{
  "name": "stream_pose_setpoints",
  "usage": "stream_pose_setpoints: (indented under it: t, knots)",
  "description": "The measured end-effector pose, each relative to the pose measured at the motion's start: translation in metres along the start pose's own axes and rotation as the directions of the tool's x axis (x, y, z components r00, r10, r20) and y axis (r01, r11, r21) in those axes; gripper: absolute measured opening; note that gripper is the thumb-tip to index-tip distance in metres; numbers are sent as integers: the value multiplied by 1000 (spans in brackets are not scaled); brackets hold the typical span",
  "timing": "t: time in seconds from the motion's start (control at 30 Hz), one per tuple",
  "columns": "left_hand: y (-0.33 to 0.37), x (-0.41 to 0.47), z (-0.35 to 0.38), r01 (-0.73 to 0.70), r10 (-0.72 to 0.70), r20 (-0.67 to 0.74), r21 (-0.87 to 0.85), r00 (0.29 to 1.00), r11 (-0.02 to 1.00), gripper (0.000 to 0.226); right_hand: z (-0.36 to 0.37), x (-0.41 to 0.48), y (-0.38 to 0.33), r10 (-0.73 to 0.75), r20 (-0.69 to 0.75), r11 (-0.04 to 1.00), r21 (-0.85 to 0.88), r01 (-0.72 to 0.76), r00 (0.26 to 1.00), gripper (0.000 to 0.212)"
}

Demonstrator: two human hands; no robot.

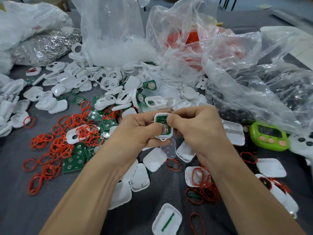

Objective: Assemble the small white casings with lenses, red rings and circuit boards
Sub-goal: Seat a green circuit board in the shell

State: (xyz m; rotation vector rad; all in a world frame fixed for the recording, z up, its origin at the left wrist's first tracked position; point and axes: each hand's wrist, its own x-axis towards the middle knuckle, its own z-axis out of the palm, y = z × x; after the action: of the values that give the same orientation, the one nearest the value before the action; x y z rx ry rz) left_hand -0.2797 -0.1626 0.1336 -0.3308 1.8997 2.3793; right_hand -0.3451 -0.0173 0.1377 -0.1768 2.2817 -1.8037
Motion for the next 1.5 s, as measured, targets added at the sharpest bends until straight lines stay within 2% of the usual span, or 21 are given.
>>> stream_pose_setpoints:
  t: [0.1, 0.33, 0.47, 0.53, 0.7, 0.9, 1.03, 1.1, 1.23, 1.3, 1.4, 1.5]
  knots:
    - [-1, 0, 0, -1, 1, 5, 7, 1000, 1000, 35, 2, -1, 0, 18, -29, 1000, -4, -19, 999, 14]
    - [-3, 1, 0, -4, 4, -2, 8, 1000, 1000, 35, 4, 0, 1, 25, -47, 1000, -2, -25, 999, 16]
    - [0, 1, 1, -11, 11, -7, -15, 1000, 1000, 34, 1, 2, 0, 23, 23, 1000, 9, -23, 999, 14]
    - [0, 1, 0, -19, 19, 3, -7, 1000, 1000, 34, -2, 2, -2, -2, 65, 1000, 18, 0, 998, 5]
    - [1, 1, -3, -26, 26, 8, 38, 1000, 999, 34, -6, 4, -2, -12, 147, 999, 36, 7, 989, 18]
    - [-3, 0, -2, -51, 51, 4, 67, 999, 996, 34, -3, 4, 1, 53, 41, 996, 72, -56, 998, 10]
    - [-5, 0, -1, -60, 60, 3, 69, 998, 996, 35, 1, 5, 3, 60, -5, 995, 80, -59, 998, 17]
    - [-6, 1, 0, -58, 58, 0, 63, 998, 996, 35, 3, 6, 4, 73, -25, 993, 94, -70, 997, 12]
    - [-7, 3, 0, -58, 58, -2, 61, 998, 996, 35, 4, 5, 4, 102, -54, 990, 100, -97, 993, 16]
    - [-7, 3, 0, -62, 62, -9, 51, 998, 997, 35, 2, 5, 3, 83, -8, 992, 95, -82, 996, 11]
    - [-6, 3, -2, -62, 62, -20, 25, 998, 998, 35, -3, 5, -1, 57, 97, 993, 96, -66, 994, 28]
    - [-6, 3, -2, -67, 67, -18, 15, 998, 998, 35, -4, 4, -4, 61, 109, 991, 115, -73, 992, 29]
